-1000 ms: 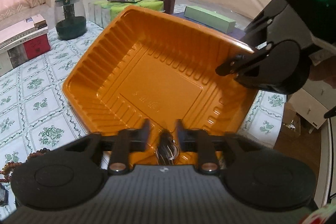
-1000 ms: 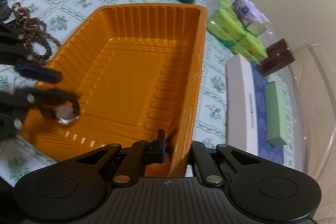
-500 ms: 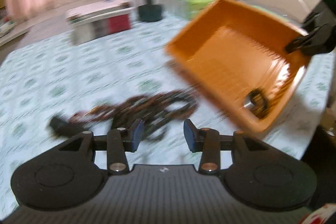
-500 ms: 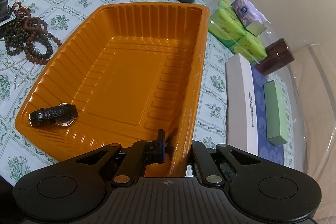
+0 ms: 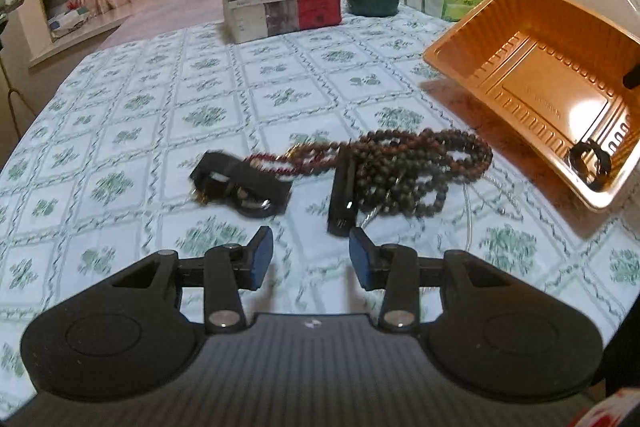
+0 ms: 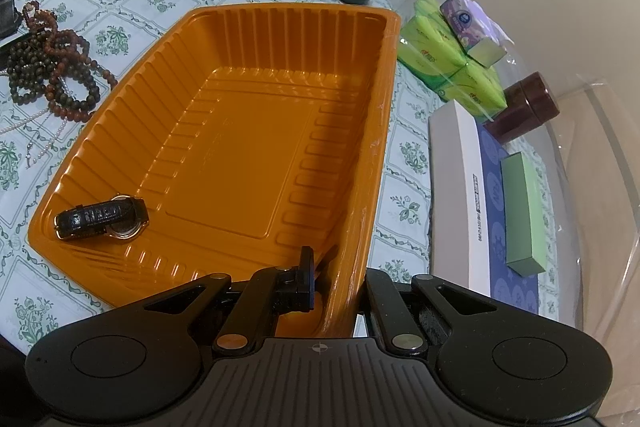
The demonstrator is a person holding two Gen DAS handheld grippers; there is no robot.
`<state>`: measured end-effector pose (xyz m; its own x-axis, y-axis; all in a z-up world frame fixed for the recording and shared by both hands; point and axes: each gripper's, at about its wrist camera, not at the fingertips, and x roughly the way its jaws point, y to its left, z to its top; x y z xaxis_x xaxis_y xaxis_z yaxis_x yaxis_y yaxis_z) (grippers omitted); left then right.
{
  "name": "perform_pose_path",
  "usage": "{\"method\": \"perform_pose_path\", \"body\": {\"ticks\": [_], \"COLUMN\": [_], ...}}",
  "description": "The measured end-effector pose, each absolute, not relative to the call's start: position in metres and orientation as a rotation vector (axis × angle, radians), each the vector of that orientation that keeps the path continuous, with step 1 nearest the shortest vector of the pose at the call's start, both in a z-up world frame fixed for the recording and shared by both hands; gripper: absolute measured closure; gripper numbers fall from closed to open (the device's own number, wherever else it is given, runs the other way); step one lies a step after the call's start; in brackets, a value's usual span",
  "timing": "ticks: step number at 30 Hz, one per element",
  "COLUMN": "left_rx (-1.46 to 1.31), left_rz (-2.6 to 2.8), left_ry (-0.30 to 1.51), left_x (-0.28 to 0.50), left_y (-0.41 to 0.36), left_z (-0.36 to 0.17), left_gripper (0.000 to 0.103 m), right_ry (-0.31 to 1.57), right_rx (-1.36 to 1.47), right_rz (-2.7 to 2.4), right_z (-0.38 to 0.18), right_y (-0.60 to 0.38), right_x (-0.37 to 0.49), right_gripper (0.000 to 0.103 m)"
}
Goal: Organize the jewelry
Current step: 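Grasp the black cylindrical item from the pile with the left gripper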
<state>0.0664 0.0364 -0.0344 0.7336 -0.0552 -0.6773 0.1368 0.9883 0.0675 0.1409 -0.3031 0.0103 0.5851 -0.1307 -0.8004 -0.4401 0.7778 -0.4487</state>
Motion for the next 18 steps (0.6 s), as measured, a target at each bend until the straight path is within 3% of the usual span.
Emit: {"method": "perform_pose_path", "body": {"ticks": [5, 10, 18], "left_rx": [0.122, 0.116, 0.159], "left_rz": [-0.145, -0.152, -0.129], "left_ry": [0.743, 0.78, 0.816], "left_x": [0.089, 0.107, 0.075], "left_y": [0.024, 0.02, 0.031], "left_z": [-0.041, -0.052, -0.044], "left_gripper": [0.067, 0.084, 0.085], "right_ry": [0.947, 0.946, 0.945], "right_rx": [-0.678, -0.675, -0.67], "right_rz": [0.198, 0.195, 0.196], "right_z": [0.01, 0.01, 0.009], "right_y": [-0.303, -0.303, -0.305], "right_x": [0.141, 0.141, 0.141], "right_gripper": [0.097, 0.097, 0.097]}}
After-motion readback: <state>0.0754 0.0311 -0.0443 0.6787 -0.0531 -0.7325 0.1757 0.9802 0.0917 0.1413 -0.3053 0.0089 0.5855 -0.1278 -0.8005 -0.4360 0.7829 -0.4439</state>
